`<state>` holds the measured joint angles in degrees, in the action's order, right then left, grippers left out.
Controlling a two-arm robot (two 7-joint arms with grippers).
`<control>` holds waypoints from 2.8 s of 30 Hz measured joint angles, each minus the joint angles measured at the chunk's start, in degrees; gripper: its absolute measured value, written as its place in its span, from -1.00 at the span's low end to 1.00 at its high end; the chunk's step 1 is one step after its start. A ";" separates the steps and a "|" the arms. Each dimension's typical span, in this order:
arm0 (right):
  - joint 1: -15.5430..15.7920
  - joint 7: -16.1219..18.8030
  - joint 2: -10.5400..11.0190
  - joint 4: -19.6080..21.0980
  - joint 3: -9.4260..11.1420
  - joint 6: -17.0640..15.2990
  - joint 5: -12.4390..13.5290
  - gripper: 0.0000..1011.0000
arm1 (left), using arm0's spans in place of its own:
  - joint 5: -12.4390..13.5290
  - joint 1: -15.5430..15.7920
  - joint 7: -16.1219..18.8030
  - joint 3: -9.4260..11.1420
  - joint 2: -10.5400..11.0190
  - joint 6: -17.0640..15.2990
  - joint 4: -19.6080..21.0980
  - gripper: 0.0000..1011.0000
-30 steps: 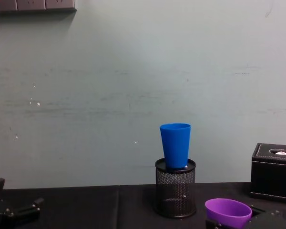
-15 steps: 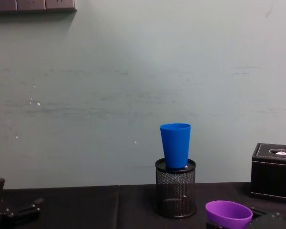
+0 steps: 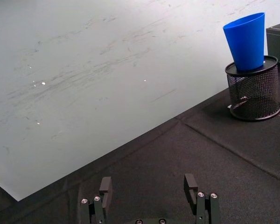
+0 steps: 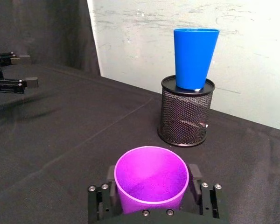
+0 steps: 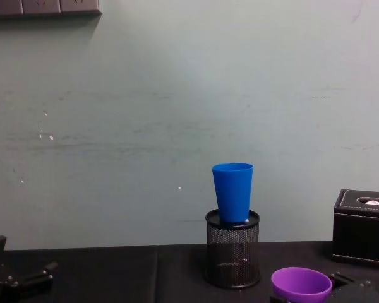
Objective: Pick up one cup with a gripper and tap it against the other cup.
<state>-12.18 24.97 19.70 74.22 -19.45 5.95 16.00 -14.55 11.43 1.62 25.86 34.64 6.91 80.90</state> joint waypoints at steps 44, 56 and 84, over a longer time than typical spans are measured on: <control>0.64 0.87 0.48 2.07 0.60 2.64 0.17 0.98 | 0.00 0.00 0.00 0.00 0.00 0.00 0.00 1.00; 1.22 3.40 0.84 3.27 1.25 5.30 2.97 0.98 | 0.00 0.00 0.00 0.00 0.00 0.00 0.00 1.00; 1.30 3.83 0.73 3.27 1.48 6.46 4.17 0.98 | 0.00 0.00 0.00 0.00 0.00 0.00 0.00 1.00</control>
<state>-10.87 28.79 20.43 77.49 -17.96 12.41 20.18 -14.55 11.43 1.62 25.86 34.65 6.91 80.90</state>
